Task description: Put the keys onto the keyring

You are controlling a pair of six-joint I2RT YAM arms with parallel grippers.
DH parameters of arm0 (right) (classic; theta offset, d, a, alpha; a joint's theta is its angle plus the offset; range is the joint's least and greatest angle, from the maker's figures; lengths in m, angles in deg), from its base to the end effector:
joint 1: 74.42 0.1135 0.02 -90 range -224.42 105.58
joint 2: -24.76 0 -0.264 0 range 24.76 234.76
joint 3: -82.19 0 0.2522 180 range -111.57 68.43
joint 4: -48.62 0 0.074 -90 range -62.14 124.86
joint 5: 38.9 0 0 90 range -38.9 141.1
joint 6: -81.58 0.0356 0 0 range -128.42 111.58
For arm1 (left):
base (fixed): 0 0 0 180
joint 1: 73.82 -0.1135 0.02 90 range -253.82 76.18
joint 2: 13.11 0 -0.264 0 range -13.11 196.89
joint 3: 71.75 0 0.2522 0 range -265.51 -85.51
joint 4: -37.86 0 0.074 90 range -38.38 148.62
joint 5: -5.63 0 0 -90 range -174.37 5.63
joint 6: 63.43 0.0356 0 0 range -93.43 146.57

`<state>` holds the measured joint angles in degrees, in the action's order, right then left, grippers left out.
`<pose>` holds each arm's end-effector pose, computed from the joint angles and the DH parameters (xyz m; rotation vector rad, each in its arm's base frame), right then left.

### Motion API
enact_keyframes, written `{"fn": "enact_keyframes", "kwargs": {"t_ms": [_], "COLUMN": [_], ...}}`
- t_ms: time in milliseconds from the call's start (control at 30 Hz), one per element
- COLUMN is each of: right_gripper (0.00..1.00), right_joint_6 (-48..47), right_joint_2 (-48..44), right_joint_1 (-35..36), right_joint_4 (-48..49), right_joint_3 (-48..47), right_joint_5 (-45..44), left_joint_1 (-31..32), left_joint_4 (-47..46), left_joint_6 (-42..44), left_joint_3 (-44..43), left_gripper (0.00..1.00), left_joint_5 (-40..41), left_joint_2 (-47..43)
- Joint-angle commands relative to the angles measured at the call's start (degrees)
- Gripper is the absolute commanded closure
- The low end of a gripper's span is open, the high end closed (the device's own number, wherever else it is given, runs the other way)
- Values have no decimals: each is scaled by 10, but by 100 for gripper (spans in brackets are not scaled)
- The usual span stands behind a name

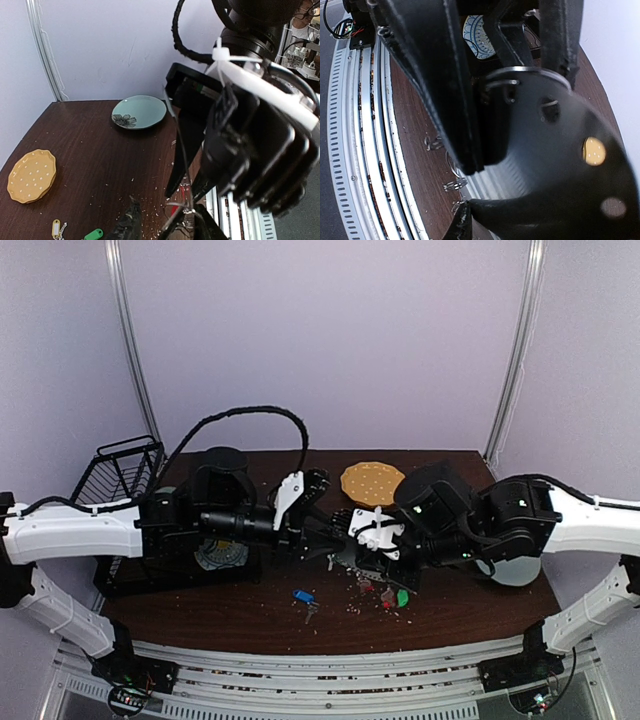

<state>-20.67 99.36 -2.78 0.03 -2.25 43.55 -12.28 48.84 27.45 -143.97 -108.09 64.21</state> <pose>0.0938 0.2677 0.3427 -1.4648 1.7375 0.4095 0.1378 -0.2843 0.3191 1.2777 1.5125 -1.0976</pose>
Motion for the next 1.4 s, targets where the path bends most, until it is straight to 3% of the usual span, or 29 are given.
{"fn": "enact_keyframes", "kwargs": {"t_ms": [0,100,233,533,767,967,1200,1367], "right_gripper": [100,100,100,99,63,52,40,18], "right_joint_6": [0,0,0,3,27,47,130,185], "right_joint_2": [7,9,6,-9,-75,-145,-223,-279], "right_joint_1": [-2,-2,-2,-2,-2,-2,-25,-81], "right_joint_4": [4,3,1,17,122,237,405,471], "right_joint_3": [-14,-14,-15,-6,51,100,197,226], "right_joint_5": [-8,-8,-10,-30,-83,44,122,182], "left_joint_1": [4,4,4,4,4,4,4,4], "left_joint_4": [-28,-33,-13,-3,-139,-245,-459,-497], "left_joint_6": [-10,-11,-3,-7,-78,-104,-107,-109], "left_joint_3": [-27,-28,-24,-10,67,132,236,260], "left_gripper": [64,67,99,100,100,100,100,100], "left_joint_5": [6,-15,-10,12,130,183,134,80], "left_joint_2": [5,5,2,-10,-64,-102,-183,-208]}}
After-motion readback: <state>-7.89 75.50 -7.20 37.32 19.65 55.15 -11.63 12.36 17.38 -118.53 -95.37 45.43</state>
